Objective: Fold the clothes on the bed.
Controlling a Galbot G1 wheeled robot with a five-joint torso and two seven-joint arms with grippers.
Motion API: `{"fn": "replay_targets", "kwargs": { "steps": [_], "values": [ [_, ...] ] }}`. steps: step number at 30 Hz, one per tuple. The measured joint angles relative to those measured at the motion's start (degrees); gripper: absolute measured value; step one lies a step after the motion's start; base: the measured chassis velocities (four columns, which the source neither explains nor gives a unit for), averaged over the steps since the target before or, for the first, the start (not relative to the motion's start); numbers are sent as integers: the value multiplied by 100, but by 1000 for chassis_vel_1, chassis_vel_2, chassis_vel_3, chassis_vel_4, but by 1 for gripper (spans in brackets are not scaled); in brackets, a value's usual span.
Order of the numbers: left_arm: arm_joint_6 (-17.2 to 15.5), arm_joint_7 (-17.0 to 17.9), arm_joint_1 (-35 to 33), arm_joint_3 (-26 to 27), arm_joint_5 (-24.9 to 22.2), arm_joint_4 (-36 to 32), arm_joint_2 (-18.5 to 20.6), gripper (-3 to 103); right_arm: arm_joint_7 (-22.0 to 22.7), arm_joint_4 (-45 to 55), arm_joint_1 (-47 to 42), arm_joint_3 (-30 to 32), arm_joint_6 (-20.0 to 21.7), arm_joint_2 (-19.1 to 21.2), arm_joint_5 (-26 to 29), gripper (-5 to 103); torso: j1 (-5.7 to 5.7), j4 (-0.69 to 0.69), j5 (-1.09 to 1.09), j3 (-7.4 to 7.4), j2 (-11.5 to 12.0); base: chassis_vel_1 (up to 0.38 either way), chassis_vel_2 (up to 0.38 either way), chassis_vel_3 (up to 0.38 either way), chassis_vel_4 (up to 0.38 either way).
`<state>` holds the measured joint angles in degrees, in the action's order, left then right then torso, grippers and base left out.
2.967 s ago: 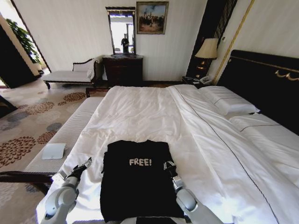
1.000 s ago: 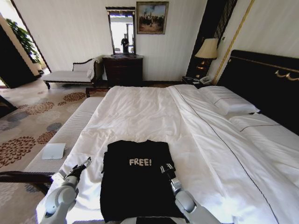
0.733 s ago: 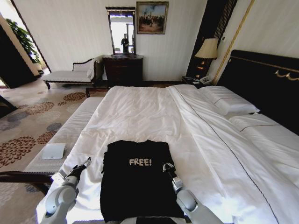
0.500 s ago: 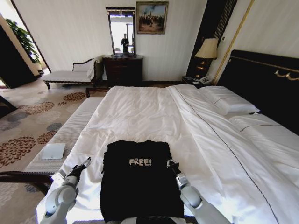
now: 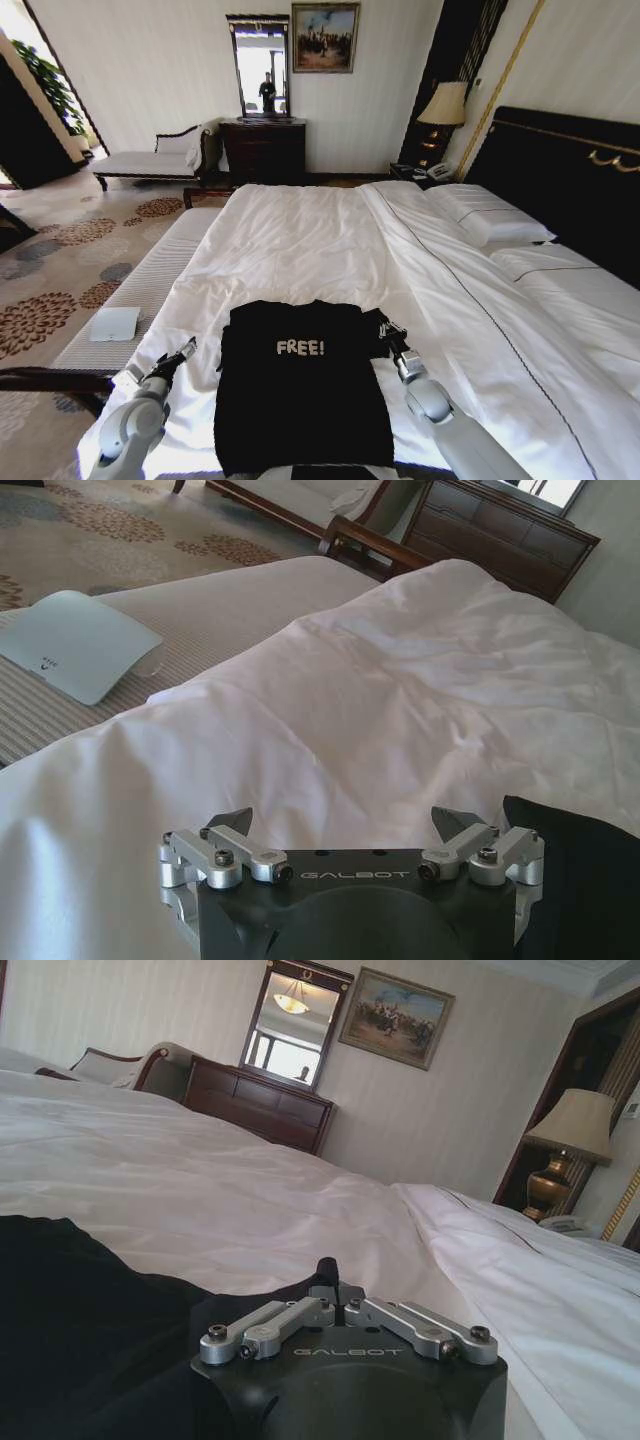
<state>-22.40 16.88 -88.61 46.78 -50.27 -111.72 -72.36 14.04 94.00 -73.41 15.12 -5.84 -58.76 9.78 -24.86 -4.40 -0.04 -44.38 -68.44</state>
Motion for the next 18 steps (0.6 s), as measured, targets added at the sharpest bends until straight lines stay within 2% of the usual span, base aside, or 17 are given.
{"fn": "replay_targets", "kwargs": {
  "steps": [18],
  "values": [
    [18,-2,-53,-4,4,-15,-4,100,357,-75,-244,175,50,-83,-90,0,0,0,-1,0,0,0,0,0,0]
  ]
}}
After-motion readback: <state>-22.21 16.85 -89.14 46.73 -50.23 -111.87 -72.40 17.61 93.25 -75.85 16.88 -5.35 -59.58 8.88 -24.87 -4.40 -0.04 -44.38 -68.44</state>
